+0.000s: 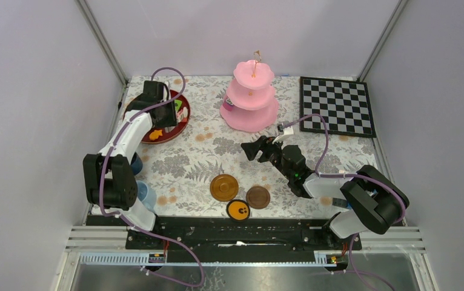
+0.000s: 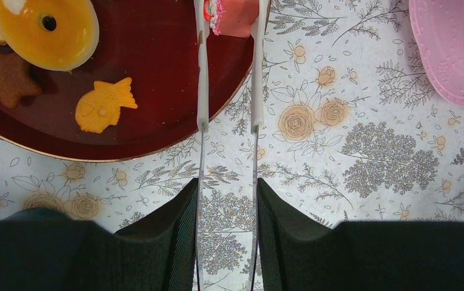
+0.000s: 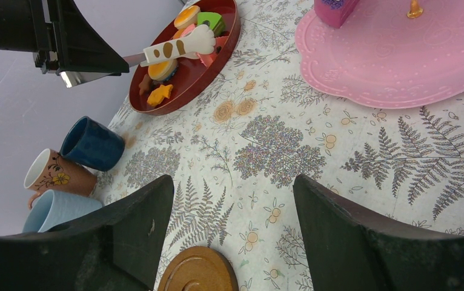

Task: Serve the afternoon tea
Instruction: Pick up the desert from the tray, then place the desert on the desert table.

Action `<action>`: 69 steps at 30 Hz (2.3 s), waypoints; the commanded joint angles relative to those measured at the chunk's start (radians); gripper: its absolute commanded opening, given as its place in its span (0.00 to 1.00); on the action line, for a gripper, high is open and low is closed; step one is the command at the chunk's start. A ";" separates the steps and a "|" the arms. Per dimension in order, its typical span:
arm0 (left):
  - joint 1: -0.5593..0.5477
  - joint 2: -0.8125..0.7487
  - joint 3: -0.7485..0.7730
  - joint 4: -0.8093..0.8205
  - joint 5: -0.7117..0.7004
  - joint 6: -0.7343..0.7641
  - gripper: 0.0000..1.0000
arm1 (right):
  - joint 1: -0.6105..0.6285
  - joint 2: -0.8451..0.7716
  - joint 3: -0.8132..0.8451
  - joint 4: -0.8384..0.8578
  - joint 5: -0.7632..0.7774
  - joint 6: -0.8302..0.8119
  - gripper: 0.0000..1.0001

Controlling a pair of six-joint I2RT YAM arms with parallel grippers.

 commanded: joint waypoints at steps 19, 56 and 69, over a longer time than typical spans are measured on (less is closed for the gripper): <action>0.001 -0.224 0.034 -0.025 -0.029 -0.040 0.00 | -0.004 -0.052 0.021 0.004 0.019 -0.027 0.80; -0.533 -0.133 -0.201 0.498 -0.071 -0.256 0.00 | -0.214 -0.527 -0.185 -0.213 0.418 -0.203 1.00; -0.680 0.029 -0.157 0.639 -0.213 -0.283 0.00 | -0.220 -0.554 -0.218 -0.184 0.434 -0.194 1.00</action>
